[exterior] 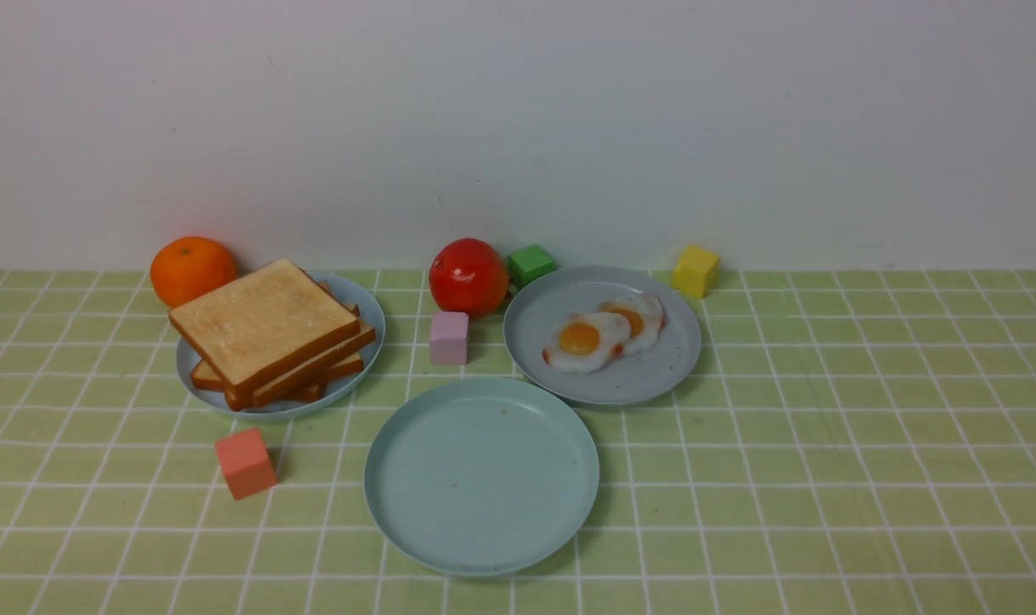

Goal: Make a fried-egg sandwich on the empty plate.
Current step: Use the left arm to grab a slice of bread

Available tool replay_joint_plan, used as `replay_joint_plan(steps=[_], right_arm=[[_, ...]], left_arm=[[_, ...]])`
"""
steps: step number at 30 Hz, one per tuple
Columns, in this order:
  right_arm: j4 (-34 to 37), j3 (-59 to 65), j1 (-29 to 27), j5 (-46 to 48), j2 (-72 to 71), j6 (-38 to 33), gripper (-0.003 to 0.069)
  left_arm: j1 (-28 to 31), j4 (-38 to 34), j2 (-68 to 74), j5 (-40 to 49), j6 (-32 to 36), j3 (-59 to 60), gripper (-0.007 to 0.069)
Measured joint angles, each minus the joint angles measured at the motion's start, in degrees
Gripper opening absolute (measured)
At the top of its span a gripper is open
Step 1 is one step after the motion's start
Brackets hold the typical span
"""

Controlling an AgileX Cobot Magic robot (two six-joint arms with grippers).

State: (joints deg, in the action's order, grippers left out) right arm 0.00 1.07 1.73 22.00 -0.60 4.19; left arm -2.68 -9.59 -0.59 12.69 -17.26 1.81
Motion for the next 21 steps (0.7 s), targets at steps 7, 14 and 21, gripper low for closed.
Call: replay_joint_plan(steps=[7, 14, 21], right_arm=[[0.00, 0.00, 0.00, 0.00, 0.00, 0.00, 0.0238], [0.00, 0.00, 0.00, 0.00, 0.00, 0.00, 0.0238], [0.00, 0.11, 0.00, -1.61, 0.00, 0.43, 0.0238]], left_arm=[[0.00, -19.83, 0.00, -10.24, -10.87, 0.00, 0.0238], [0.00, -19.17, 0.14, -5.96, -6.57, -6.01, 0.0151], [-2.24, -13.79, 13.93, 13.38, 9.18, -23.66, -0.0013]])
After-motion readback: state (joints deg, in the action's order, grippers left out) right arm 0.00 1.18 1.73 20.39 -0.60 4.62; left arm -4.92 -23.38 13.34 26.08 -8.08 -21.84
